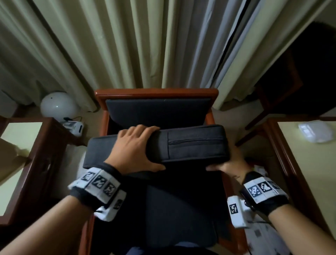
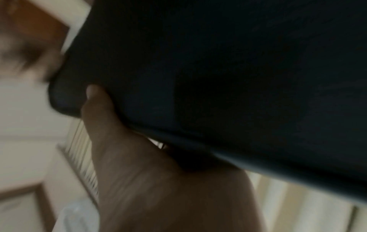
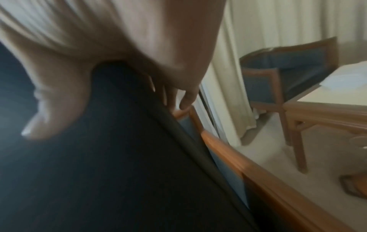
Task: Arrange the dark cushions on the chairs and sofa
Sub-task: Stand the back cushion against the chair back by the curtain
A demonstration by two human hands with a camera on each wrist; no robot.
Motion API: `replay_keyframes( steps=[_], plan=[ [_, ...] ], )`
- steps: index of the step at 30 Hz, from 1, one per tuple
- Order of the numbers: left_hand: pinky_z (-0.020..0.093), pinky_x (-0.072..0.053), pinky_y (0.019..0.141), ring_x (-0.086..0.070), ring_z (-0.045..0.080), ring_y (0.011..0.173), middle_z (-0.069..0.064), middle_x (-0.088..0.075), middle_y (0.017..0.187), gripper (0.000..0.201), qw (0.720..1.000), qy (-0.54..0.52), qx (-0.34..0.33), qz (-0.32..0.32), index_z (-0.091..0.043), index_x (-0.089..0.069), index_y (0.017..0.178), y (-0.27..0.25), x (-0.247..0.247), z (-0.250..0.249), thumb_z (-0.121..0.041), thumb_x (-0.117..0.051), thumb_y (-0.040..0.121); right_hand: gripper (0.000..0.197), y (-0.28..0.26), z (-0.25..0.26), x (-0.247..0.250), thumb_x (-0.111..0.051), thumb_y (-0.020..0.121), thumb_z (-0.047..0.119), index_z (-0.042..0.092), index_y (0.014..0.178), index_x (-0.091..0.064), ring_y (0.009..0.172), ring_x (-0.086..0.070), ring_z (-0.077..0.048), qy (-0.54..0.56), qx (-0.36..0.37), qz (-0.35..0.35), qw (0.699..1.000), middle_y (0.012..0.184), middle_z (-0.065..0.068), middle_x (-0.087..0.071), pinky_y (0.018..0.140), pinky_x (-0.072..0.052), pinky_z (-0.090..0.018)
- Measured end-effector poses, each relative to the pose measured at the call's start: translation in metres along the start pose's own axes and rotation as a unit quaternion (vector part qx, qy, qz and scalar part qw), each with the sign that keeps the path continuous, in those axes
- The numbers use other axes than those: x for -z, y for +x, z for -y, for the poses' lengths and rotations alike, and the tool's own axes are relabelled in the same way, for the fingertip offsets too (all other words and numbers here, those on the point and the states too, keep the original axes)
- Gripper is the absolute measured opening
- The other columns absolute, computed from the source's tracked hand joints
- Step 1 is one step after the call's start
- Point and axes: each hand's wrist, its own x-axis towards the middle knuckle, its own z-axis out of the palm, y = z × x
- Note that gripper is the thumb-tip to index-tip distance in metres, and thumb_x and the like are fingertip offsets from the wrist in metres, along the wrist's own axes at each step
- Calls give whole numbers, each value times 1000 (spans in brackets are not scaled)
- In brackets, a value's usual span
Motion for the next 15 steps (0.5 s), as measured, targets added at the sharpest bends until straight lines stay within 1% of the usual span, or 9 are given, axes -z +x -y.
replay_keyframes(
  steps=[1,2,4,5,7,9,12,14,15],
  plan=[
    [43,-34,99,-53,28,116,-1,-55,127,118,1000,15,9,-15,-28,-42,143,-8,-5,9,-90,-57,43,123,-7,1,6,-97,43,12,8,146,-31,131,-41,-17,-23,-4,-36,999,143,-8,-45,114,-33,-39],
    [43,-34,98,-54,29,115,0,-57,126,119,999,28,19,-28,-27,-44,142,-16,-8,15,-89,-58,42,122,-10,9,13,-96,45,11,7,147,-29,133,-38,-18,-73,28,-65,995,146,-9,-41,115,-31,-40],
    [44,-34,98,-54,31,114,2,-58,124,119,998,41,33,-45,-25,-47,141,-24,-14,15,-88,-59,40,121,-13,34,22,-95,48,30,16,149,-29,139,-32,-21,-222,127,-77,964,150,-3,-36,114,-30,-48],
    [45,-34,98,-55,31,113,3,-59,123,119,997,45,37,-55,-24,-48,140,-26,-15,11,-86,-59,39,120,-10,49,19,-91,49,40,21,149,-28,143,-28,-22,-309,146,-41,939,151,-1,-35,114,-27,-52],
    [44,-36,97,-57,31,112,4,-60,121,118,996,50,32,-62,-23,-49,139,-26,-16,0,-84,-58,39,123,-3,74,-1,-85,51,54,28,152,-18,145,-21,-22,-410,111,53,904,154,3,-32,114,-18,-52],
    [45,-38,98,-56,31,114,3,-59,123,118,997,54,23,-41,-24,-45,142,-28,-15,-2,-83,-57,40,125,1,83,-27,-81,48,60,31,151,-17,138,-30,-23,-453,110,73,881,147,3,-37,112,-17,-52],
    [44,-36,100,-53,29,120,0,-55,130,119,998,54,36,-11,-28,-39,146,-44,-11,24,-78,-63,40,111,-4,77,-38,-79,39,57,32,139,-37,118,-47,-23,-469,119,17,875,127,3,-51,104,-26,-48],
    [43,-39,98,-51,25,119,-2,-51,132,120,998,-11,70,-1,-29,-36,145,-59,-10,45,-67,-79,39,101,-7,66,-32,-77,34,53,32,128,-48,109,-53,-24,-454,131,-22,881,116,4,-56,97,-32,-47],
    [37,-42,96,-51,20,117,-4,-50,131,120,992,-88,86,8,-28,-36,143,-65,-10,51,-57,-87,38,97,-9,59,-29,-76,32,50,31,123,-51,105,-55,-24,-451,140,-39,881,112,5,-58,94,-34,-46]
  ],
)
